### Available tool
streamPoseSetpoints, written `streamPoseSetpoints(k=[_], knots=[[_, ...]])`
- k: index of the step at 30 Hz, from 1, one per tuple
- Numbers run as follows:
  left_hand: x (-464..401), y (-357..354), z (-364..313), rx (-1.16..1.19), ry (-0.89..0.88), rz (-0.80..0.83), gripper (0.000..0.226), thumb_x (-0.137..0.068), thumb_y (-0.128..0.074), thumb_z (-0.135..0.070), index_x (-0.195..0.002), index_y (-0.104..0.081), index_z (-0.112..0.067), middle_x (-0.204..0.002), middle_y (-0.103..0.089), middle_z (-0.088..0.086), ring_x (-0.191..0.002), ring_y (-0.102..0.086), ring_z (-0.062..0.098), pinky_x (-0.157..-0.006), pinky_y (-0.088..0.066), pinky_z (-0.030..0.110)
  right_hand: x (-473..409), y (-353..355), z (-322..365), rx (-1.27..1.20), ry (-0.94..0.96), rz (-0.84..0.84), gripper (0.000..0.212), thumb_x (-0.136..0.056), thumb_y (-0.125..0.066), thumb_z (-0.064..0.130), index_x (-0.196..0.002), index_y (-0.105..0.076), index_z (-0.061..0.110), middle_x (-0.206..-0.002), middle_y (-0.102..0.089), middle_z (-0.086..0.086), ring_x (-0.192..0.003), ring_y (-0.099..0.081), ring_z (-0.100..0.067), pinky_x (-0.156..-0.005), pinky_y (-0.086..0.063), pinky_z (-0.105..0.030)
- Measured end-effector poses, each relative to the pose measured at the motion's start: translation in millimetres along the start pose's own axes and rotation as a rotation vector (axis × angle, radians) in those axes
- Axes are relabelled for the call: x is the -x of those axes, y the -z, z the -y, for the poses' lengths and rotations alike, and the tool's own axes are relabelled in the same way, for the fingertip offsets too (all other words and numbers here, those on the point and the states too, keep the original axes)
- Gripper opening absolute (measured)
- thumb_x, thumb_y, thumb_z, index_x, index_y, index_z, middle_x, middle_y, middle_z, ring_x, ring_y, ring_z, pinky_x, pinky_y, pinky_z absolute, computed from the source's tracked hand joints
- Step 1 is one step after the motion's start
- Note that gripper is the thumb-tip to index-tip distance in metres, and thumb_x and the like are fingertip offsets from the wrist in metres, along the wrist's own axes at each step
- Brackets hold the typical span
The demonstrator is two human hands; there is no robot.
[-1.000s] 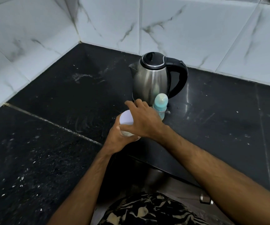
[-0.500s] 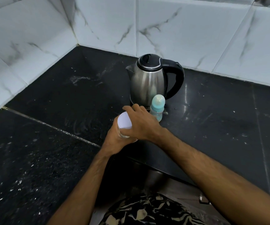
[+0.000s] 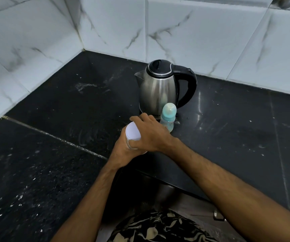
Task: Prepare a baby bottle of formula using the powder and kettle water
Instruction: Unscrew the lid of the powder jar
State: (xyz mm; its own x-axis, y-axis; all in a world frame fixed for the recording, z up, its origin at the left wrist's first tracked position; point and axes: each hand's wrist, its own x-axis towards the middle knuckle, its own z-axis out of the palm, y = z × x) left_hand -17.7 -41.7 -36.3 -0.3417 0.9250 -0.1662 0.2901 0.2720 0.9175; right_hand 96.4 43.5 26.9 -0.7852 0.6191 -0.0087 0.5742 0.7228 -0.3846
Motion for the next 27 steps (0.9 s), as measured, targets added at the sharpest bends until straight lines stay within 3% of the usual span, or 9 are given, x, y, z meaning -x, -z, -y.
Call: streamPoseSetpoints(k=[4,7,9,12,17,20,24,27], knots=[[-1,-2,-2,0.017,0.004,0.002,0.115,-0.054,-0.092,-0.024,-0.150,-0.030,-0.019,-0.141,-0.048,-0.007,-0.128,-0.048,0.007,-0.101,-0.039,0.022,-4,1,-3,-0.131,0.091,0.113,0.091,-0.074,-0.075,0.036,-0.151,-0.029,0.020,-0.141,-0.041,-0.006,-0.128,-0.042,-0.028,-0.104,-0.043,-0.045],[0,1,4,0.021,0.008,0.008,0.106,-0.060,-0.095,-0.017,-0.146,-0.034,-0.029,-0.135,-0.053,-0.015,-0.120,-0.054,-0.001,-0.092,-0.043,0.017,-2,-1,-7,-0.155,0.071,0.093,0.094,-0.075,-0.075,0.044,-0.153,-0.026,0.022,-0.151,-0.032,-0.006,-0.137,-0.037,-0.028,-0.107,-0.042,-0.045],[1,3,6,-0.001,0.001,0.011,0.103,-0.058,-0.094,-0.030,-0.142,-0.036,-0.035,-0.133,-0.056,-0.016,-0.118,-0.056,-0.001,-0.089,-0.048,0.019,0,-2,-7,-0.082,0.021,0.018,0.095,-0.075,-0.073,0.055,-0.152,-0.028,0.021,-0.148,-0.036,-0.006,-0.133,-0.041,-0.027,-0.103,-0.045,-0.042],[2,1,0,0.020,0.006,0.008,0.107,-0.047,-0.089,-0.043,-0.139,-0.037,-0.035,-0.134,-0.056,-0.013,-0.121,-0.056,0.003,-0.095,-0.048,0.024,0,-4,-7,-0.046,0.004,0.013,0.088,-0.078,-0.072,0.050,-0.150,-0.032,0.018,-0.141,-0.044,-0.005,-0.127,-0.045,-0.026,-0.101,-0.044,-0.039],[-1,-2,-2,0.029,-0.011,0.011,0.107,-0.061,-0.093,-0.009,-0.149,-0.033,-0.016,-0.147,-0.049,0.002,-0.134,-0.048,0.014,-0.113,-0.039,0.037,-4,-6,-10,-0.129,0.082,0.123,0.090,-0.075,-0.072,0.041,-0.151,-0.029,0.020,-0.148,-0.037,-0.004,-0.132,-0.039,-0.029,-0.107,-0.041,-0.047],[0,2,5,-0.003,-0.001,-0.001,0.107,-0.056,-0.095,-0.026,-0.145,-0.036,-0.031,-0.137,-0.055,-0.013,-0.123,-0.054,-0.002,-0.100,-0.048,0.027,-2,-3,-11,-0.123,0.061,0.100,0.097,-0.075,-0.073,0.052,-0.153,-0.022,0.025,-0.155,-0.027,-0.006,-0.138,-0.035,-0.030,-0.108,-0.041,-0.047],[3,2,2,-0.016,0.004,-0.008,0.108,-0.053,-0.094,-0.035,-0.144,-0.037,-0.031,-0.135,-0.057,-0.014,-0.120,-0.057,0.001,-0.098,-0.051,0.028,0,-1,-5,0.075,-0.016,-0.074,0.089,-0.074,-0.071,0.061,-0.145,-0.038,0.018,-0.134,-0.048,-0.006,-0.118,-0.049,-0.025,-0.094,-0.047,-0.038],[-2,-4,-2,-0.030,-0.013,-0.016,0.101,-0.064,-0.093,-0.016,-0.147,-0.035,-0.018,-0.136,-0.042,-0.016,-0.125,-0.045,0.001,-0.101,-0.038,0.020,-1,1,-3,0.033,0.044,0.012,0.083,-0.076,-0.074,0.049,-0.144,-0.040,0.018,-0.135,-0.046,-0.005,-0.121,-0.046,-0.025,-0.097,-0.045,-0.039]])
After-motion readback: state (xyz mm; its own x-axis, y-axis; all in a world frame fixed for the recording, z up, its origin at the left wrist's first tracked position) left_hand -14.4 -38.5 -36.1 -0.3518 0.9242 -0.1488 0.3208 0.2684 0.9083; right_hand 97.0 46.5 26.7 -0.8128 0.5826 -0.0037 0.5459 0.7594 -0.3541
